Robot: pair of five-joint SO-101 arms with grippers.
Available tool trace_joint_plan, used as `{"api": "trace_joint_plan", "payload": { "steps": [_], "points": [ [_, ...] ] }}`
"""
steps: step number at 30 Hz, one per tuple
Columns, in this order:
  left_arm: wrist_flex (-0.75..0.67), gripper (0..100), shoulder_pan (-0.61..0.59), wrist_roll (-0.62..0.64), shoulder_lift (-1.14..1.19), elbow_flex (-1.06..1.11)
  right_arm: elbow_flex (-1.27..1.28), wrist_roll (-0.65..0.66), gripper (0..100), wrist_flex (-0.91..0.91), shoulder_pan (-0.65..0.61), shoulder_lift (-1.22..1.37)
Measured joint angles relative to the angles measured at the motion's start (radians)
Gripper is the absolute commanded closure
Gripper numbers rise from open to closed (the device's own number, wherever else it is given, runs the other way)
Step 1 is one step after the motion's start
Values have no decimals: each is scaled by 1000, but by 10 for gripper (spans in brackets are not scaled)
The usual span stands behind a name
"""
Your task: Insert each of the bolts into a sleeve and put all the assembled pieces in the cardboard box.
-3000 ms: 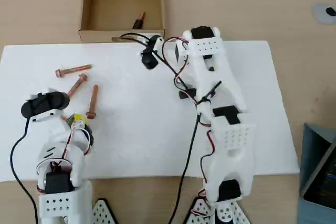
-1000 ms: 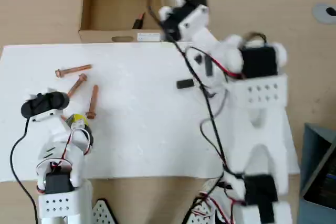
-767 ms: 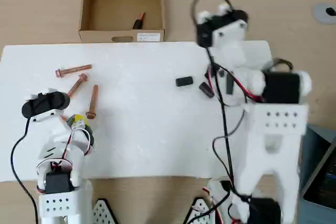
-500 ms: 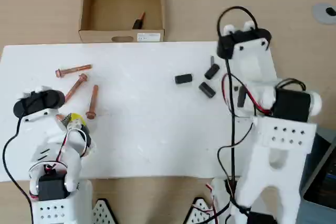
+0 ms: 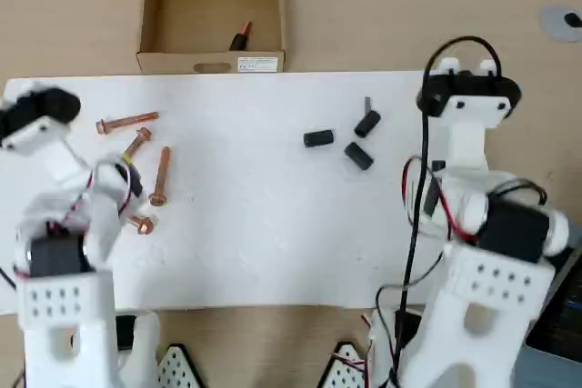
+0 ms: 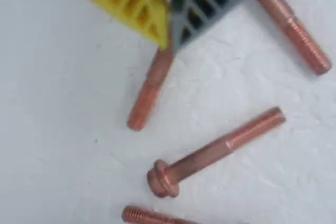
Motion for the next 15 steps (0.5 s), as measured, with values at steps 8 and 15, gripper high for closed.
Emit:
{"api": "trace_joint_plan", "payload": {
  "steps": [8, 15],
  "points": [
    [86, 998, -51, 133, 376, -298, 187, -5, 988, -18, 2, -256],
    [183, 995, -121, 269, 764, -582, 318, -5, 988, -66, 2, -428]
  ]
}}
